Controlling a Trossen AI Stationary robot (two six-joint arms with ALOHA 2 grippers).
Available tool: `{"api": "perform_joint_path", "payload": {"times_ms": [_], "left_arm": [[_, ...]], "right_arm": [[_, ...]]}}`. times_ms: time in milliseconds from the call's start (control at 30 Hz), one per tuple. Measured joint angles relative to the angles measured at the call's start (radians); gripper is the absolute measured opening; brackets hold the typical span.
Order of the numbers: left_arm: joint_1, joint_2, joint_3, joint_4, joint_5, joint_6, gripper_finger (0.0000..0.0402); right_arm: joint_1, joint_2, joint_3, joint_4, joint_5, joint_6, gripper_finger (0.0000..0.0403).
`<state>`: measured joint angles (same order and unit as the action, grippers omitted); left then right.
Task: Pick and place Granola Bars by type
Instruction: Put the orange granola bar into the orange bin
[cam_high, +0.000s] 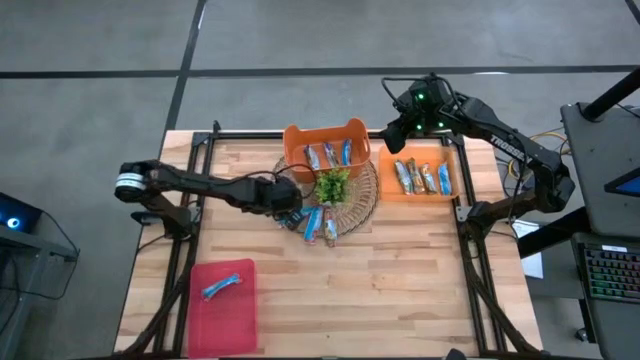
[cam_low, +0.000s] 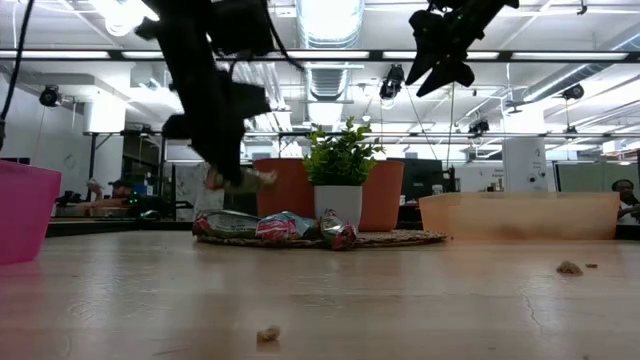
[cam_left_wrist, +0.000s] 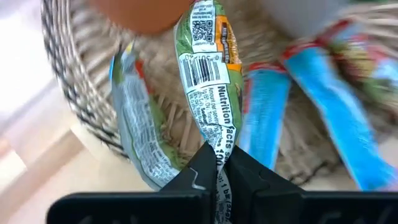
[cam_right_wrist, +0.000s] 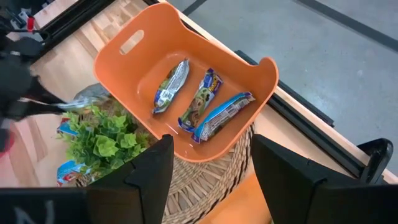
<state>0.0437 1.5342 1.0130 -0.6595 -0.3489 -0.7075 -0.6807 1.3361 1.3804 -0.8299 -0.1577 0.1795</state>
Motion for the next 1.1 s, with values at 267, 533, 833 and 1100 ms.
{"api": "perform_joint_path", "payload": {"times_ms": [267, 533, 833, 1100], "left_arm": [[-0.040, -0.129, 0.000, -0.006, 0.000, 0.180, 0.0000], [-0.044, -0.250, -0.001, 0.112, 0.018, 0.348, 0.0000], [-0.038, -0.343, -0.003, 0.364, 0.041, 0.478, 0.0000], [-0.004, -0.340, -0.004, 0.624, 0.037, 0.522, 0.0000]], "right_arm": [[0.005, 0.000, 0.000, 0.000, -0.011, 0.016, 0.0206], [0.062, -0.005, 0.000, 0.064, -0.092, 0.013, 0.0206], [0.216, -0.042, 0.000, 0.349, -0.113, 0.066, 0.0208], [0.324, -0.047, 0.000, 0.570, -0.106, 0.150, 0.0267]]}}
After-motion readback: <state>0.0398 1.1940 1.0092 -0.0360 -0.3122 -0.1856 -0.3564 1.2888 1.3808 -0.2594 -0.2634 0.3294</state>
